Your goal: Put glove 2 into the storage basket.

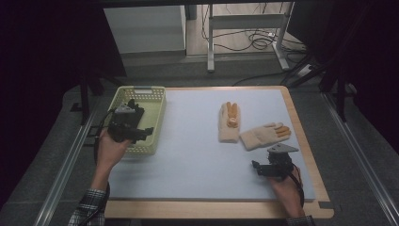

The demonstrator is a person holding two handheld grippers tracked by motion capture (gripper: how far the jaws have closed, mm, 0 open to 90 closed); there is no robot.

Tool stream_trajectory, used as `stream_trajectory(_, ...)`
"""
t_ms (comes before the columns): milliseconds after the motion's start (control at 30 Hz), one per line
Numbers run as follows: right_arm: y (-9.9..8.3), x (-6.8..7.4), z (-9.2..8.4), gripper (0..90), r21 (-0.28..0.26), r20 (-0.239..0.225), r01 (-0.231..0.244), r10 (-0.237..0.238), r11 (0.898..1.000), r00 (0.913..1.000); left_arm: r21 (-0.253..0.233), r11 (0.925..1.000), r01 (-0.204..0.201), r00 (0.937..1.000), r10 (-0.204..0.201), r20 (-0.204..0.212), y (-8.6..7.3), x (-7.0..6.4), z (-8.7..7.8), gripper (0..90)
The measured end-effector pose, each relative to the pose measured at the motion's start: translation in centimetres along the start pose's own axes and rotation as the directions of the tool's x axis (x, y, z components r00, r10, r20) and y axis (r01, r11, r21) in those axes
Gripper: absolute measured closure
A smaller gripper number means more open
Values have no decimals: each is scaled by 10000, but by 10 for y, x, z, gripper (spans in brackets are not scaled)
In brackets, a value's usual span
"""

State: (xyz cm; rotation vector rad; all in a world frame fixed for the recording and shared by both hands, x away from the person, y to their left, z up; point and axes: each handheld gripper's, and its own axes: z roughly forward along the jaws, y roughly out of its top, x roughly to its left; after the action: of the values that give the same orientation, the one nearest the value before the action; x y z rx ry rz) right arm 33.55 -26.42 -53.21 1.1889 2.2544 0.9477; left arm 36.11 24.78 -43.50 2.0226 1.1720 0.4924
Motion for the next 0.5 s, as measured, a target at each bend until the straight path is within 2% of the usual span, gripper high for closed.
stream_trajectory(167, 0, 0, 0, 164, 26, -1, 18, -18, 10000, 10000, -437, 9977, -523, 9983, 534, 237, 2, -28, -3, 9)
stream_trajectory(300, 0, 0, 0, 164, 26, -9, -20, 20, 10000, 10000, -640, 9936, -928, 9939, 963, 532, 0, -53, 0, 9)
stream_trajectory(500, 0, 0, 0, 164, 26, -4, -11, 11, 10000, 10000, -919, 9890, -1155, 9867, 1249, 1043, -13, -84, 11, 9)
